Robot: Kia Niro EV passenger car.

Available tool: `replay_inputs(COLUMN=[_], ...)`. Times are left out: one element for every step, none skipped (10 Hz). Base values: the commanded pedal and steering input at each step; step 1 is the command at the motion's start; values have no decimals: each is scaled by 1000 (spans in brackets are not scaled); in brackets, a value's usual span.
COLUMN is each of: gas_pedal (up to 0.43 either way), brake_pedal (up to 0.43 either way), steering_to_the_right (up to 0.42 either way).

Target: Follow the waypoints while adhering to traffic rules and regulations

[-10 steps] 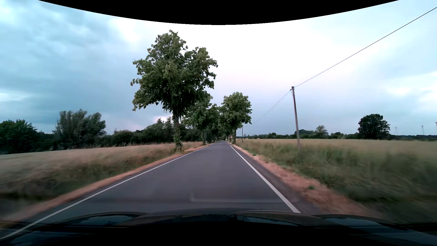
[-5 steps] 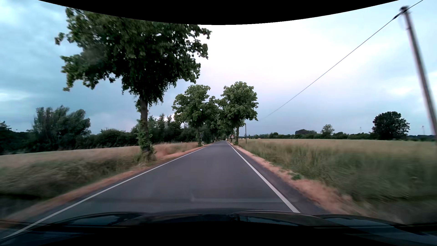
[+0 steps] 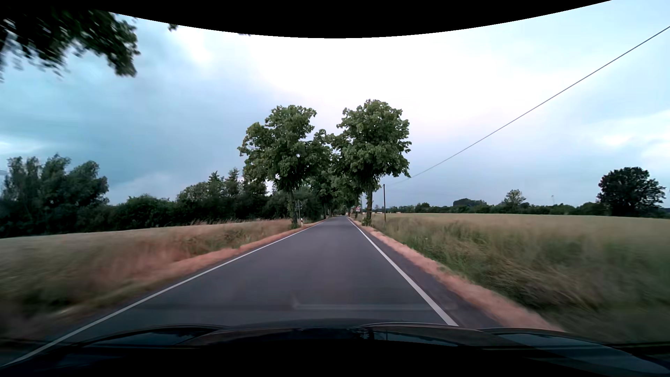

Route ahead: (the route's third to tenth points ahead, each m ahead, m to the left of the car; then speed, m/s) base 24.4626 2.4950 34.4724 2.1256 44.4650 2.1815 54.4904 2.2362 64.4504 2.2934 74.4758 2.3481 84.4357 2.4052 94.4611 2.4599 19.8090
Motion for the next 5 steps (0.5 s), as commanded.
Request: replay_inputs(gas_pedal=[209,209,209,209,209], brake_pedal=[0,0,0,0,0], steering_to_the_right=[-1,-1,-1,-1,-1])
